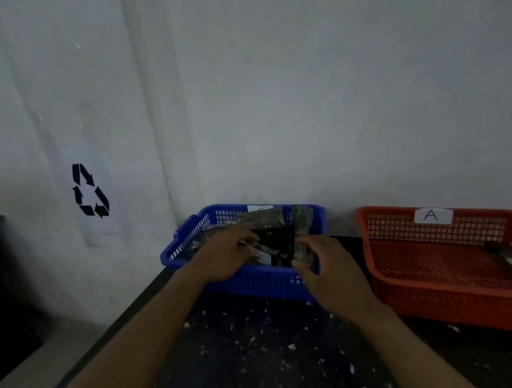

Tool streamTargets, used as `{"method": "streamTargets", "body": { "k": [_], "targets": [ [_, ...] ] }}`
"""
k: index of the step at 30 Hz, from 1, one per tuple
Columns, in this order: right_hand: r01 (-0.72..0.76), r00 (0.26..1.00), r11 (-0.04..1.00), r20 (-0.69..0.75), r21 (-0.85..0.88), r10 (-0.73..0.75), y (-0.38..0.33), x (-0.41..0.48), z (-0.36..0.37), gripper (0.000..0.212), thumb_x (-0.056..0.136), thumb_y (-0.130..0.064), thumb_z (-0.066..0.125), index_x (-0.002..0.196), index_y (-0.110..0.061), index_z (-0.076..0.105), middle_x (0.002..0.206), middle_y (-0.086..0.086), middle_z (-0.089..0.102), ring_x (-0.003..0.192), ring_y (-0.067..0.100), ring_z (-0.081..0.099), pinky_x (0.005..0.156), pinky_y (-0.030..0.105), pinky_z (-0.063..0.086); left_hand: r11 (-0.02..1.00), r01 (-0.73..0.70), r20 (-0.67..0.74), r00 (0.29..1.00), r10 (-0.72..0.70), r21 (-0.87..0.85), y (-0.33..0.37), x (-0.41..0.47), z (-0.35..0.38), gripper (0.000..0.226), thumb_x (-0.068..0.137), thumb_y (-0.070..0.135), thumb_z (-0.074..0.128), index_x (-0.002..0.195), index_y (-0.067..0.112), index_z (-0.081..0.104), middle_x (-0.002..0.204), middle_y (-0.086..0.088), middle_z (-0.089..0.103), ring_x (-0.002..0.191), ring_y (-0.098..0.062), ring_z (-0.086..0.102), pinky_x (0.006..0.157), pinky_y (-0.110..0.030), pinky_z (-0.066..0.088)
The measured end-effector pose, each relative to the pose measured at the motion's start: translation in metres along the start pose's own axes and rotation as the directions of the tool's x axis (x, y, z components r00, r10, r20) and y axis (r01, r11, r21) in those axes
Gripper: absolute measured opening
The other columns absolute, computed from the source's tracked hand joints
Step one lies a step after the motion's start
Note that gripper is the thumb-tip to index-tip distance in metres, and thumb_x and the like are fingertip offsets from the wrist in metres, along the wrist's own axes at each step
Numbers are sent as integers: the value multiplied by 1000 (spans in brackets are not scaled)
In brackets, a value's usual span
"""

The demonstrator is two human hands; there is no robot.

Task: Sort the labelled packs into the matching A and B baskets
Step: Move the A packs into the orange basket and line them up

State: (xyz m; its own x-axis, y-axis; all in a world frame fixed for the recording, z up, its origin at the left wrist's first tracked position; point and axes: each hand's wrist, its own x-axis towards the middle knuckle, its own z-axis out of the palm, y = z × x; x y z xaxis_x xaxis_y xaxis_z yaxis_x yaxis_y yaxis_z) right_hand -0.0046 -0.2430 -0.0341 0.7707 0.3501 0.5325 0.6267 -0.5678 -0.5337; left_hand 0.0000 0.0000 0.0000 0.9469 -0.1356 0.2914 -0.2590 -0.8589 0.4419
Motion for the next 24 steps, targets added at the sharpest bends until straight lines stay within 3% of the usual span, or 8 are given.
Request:
{"method": "streamTargets", "body": {
  "k": [3,6,9,13,16,18,21,24],
  "targets": [
    [33,999,996,-22,-86,-35,9,-10,15,40,94,-40,54,130,-22,53,134,-4,50,129,11,35,105,19,23,999,44,81,996,-44,-5,-5,5,8,40,92,31,60,131,26,55,133,5,48,103,-7,49,89,-21,36],
    [88,995,992,-45,-92,-92,16,-18,26,34,93,-31,58,125,-20,58,131,-4,55,135,10,31,112,23,17,994,109,65,992,-109,3,-10,11,13,35,88,39,64,122,31,61,126,2,49,108,-14,50,95,-29,42],
    [88,989,995,-114,-40,-92,17,-18,29,30,92,-23,60,122,-18,61,127,-4,58,132,6,32,114,29,23,990,137,-17,991,-136,26,-12,13,17,27,88,50,59,108,33,67,113,4,54,99,-16,55,82,-31,43],
    [83,989,996,-124,-18,-85,17,-18,30,30,91,-21,62,121,-19,62,126,-6,58,130,2,30,112,26,23,956,125,-167,971,-173,-265,-4,8,16,27,93,43,56,108,24,68,102,4,67,89,-12,63,79,-28,49],
    [90,989,995,-119,-32,-93,18,-18,29,31,90,-22,63,120,-19,63,124,-10,56,129,-3,28,110,21,21,820,51,-260,936,-239,-570,6,-3,5,9,92,27,61,95,22,69,84,5,72,73,-3,67,65,-13,49],
    [91,988,995,-119,-42,-95,19,-17,29,31,89,-23,64,120,-20,63,122,-13,54,128,-5,27,109,19,20,668,-10,-303,896,-324,-744,11,-9,1,8,88,16,67,95,20,66,81,5,74,72,-6,69,62,-15,52],
    [84,989,996,-115,-40,-88,18,-16,28,31,88,-24,66,118,-21,64,119,-18,48,125,-9,26,106,16,20,543,-112,-368,843,-392,-833,20,-16,3,23,83,3,69,100,14,58,75,-5,72,63,-19,67,56,-26,55],
    [49,996,999,-81,13,-48,17,-18,25,33,88,-31,66,120,-27,62,120,-22,43,121,-14,27,104,15,23,409,-221,-382,848,-367,-885,32,-17,12,35,81,-1,70,106,13,51,82,-13,73,63,-30,70,53,-31,56]
  ]
}}
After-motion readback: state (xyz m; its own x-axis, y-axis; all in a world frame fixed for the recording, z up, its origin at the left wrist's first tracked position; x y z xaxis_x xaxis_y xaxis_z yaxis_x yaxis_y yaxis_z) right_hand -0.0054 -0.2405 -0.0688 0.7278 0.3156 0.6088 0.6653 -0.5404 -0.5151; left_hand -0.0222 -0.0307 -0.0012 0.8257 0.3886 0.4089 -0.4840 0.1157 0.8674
